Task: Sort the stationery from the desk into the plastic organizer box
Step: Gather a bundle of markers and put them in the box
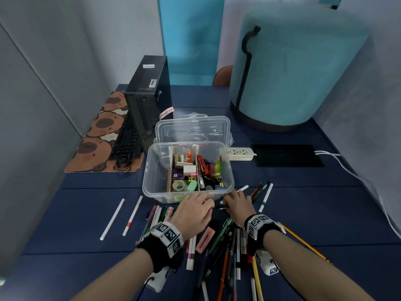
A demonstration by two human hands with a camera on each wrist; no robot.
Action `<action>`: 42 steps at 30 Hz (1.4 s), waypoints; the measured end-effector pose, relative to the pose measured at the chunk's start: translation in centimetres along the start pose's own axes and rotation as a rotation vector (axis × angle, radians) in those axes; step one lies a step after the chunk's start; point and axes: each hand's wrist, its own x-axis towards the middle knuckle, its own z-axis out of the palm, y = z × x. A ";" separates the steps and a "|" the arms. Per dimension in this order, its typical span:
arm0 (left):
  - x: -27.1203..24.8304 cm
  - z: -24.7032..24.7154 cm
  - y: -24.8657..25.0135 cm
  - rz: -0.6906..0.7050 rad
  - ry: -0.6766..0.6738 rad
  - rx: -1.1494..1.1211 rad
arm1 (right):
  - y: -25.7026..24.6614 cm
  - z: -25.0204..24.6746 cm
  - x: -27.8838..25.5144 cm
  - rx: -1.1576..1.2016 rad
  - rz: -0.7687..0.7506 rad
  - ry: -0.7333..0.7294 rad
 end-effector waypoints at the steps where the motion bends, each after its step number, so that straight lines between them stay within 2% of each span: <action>1: 0.1 0.1 -0.1 0.005 0.041 0.006 | 0.3 -0.2 -0.3 0.002 -0.009 0.035; 5: 0.8 -0.4 -0.7 -0.026 0.141 0.070 | 1.9 -1.9 -1.6 0.131 0.040 0.146; 7: 1.0 -0.8 -1.4 -0.068 0.156 0.099 | 2.5 -3.2 -2.4 0.302 0.098 0.254; 9: 0.6 -1.5 -2.3 -0.101 0.172 0.100 | 2.5 -5.1 -3.1 0.540 0.221 0.384; 11: -0.3 -2.5 -3.7 -0.140 0.253 0.089 | 1.8 -7.8 -2.9 0.736 0.334 0.526; 13: -1.7 -3.6 -6.3 -0.267 0.366 0.076 | 0.0 -10.9 -1.7 0.881 0.354 0.633; 14: -2.5 -3.9 -8.1 -0.371 0.421 0.067 | -1.1 -12.2 -0.9 0.913 0.347 0.637; 16: -4.9 -3.9 -12.7 -0.651 0.479 0.072 | -3.0 -13.0 1.3 0.892 0.339 0.548; 17: -6.4 -3.7 -15.2 -0.822 0.447 0.068 | -3.8 -12.8 2.4 0.834 0.349 0.462; 18: -8.2 -3.2 -17.8 -0.997 0.345 0.039 | -4.5 -12.4 3.2 0.750 0.362 0.364; 19: -10.2 -2.6 -20.2 -1.148 0.196 -0.002 | -5.1 -11.9 3.9 0.653 0.372 0.281; 21: -13.4 -1.4 -23.5 -1.311 -0.139 -0.090 | -5.8 -11.0 4.8 0.461 0.374 0.175; 22: -14.5 -0.8 -24.4 -1.335 -0.264 -0.113 | -6.0 -10.8 5.2 0.375 0.363 0.144; 24: -15.4 0.0 -25.0 -1.338 -0.350 -0.080 | -6.5 -10.7 5.4 0.248 0.344 0.120; 28: -14.5 0.1 -24.4 -1.333 -0.275 0.012 | -6.6 -10.8 6.1 0.136 0.331 0.083; 33: -13.6 0.2 -23.1 -1.330 -0.326 -0.016 | -6.9 -11.0 6.0 0.121 0.339 0.034; 36: -13.2 0.3 -22.4 -1.369 -0.282 -0.154 | -6.7 -11.5 4.5 0.175 0.287 0.127; 38: -13.2 0.2 -22.0 -1.427 -0.230 -0.290 | -6.2 -11.6 2.6 0.263 0.251 0.239; 40: -13.4 0.3 -21.6 -1.462 -0.136 -0.397 | -5.3 -11.3 0.4 0.373 0.272 0.359; 42: -13.7 0.5 -20.8 -1.457 -0.070 -0.408 | -3.9 -10.7 -1.8 0.474 0.316 0.440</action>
